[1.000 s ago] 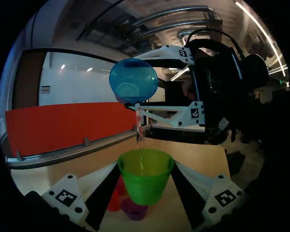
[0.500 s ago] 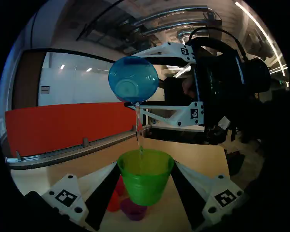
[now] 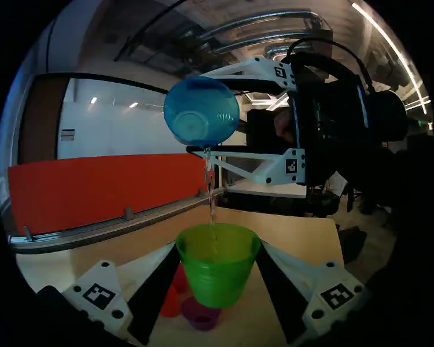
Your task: Pour water
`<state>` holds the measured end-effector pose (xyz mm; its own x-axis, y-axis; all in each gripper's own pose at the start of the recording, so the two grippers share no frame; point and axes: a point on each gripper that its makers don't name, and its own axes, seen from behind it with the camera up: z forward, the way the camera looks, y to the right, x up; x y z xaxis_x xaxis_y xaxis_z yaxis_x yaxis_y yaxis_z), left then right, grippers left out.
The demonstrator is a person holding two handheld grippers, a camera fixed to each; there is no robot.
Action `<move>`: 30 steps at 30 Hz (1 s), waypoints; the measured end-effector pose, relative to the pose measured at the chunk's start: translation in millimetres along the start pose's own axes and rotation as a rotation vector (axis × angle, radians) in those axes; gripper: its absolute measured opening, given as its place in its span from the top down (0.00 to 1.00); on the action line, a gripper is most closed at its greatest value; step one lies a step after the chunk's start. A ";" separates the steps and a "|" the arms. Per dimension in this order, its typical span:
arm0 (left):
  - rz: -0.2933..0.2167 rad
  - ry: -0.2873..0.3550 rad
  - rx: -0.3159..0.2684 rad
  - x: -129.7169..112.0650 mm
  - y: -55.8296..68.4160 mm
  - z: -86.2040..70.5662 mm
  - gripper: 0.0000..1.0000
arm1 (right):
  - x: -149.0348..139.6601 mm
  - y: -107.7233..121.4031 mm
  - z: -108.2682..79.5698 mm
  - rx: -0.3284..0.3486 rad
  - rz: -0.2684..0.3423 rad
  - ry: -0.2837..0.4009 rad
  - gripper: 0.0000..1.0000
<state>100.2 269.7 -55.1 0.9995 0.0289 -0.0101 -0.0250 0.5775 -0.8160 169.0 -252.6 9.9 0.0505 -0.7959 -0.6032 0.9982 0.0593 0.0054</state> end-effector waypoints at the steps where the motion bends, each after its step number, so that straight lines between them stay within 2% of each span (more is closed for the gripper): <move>1: 0.000 0.000 -0.001 0.0 0.0 0.1 0.13 | 0.3 0.3 0.0 0.000 -0.004 0.000 0.10; 20: -0.008 0.006 -0.001 0.2 -3.9 3.7 0.13 | 8.4 2.6 0.0 -0.004 -0.098 0.007 0.10; 30: -0.014 0.010 0.002 -0.2 -7.4 4.5 0.13 | 11.2 3.7 0.3 -0.009 -0.112 0.011 0.10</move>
<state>100.1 269.1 -46.5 0.9999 0.0123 -0.0046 -0.0109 0.5792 -0.8151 173.3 -261.5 3.4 -0.0622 -0.7911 -0.6086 0.9973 -0.0249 -0.0696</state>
